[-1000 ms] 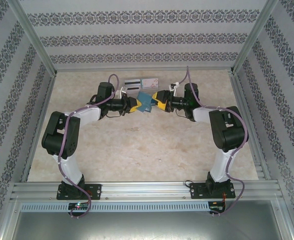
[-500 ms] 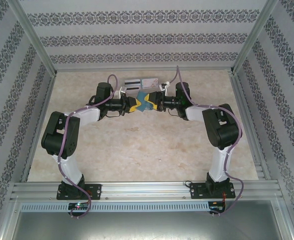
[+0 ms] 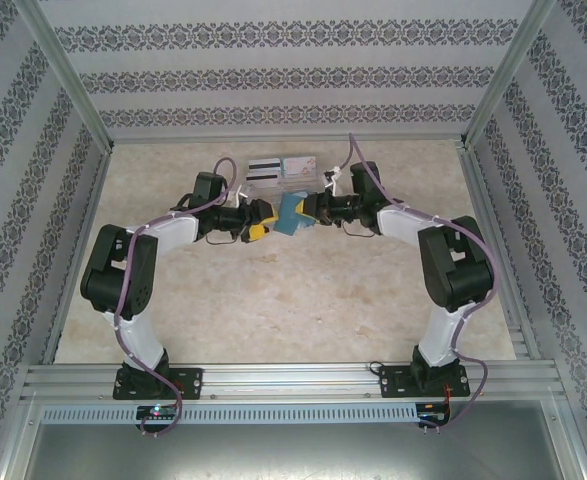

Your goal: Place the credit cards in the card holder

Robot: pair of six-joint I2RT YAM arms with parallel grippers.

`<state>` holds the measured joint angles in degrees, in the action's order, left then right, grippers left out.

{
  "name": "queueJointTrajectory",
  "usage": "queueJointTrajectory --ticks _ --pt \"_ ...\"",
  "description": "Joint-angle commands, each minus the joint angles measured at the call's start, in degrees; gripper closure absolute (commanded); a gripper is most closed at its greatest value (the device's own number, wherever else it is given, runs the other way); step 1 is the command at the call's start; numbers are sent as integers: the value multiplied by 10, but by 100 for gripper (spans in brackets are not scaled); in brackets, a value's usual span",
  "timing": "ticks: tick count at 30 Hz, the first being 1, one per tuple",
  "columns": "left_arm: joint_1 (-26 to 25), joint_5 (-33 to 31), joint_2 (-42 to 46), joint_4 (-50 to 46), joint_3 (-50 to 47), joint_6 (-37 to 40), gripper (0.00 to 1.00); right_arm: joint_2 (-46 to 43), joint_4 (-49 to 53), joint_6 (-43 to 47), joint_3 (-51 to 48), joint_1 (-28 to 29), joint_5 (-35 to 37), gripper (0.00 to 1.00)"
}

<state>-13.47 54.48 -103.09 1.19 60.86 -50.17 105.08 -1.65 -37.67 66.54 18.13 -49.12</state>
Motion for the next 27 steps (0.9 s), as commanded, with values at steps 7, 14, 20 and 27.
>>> queueJointTrajectory --ticks 7,14,20,27 --pt "47 -108 72 -75 -39 70 37 7 525 378 189 155 571 88" --pt "64 -105 96 -71 -63 83 37 43 527 383 210 226 689 83" --pt "103 -92 122 -40 -108 75 37 97 527 361 245 296 717 80" --pt "128 -82 144 -38 -140 87 37 144 521 345 251 345 703 48"
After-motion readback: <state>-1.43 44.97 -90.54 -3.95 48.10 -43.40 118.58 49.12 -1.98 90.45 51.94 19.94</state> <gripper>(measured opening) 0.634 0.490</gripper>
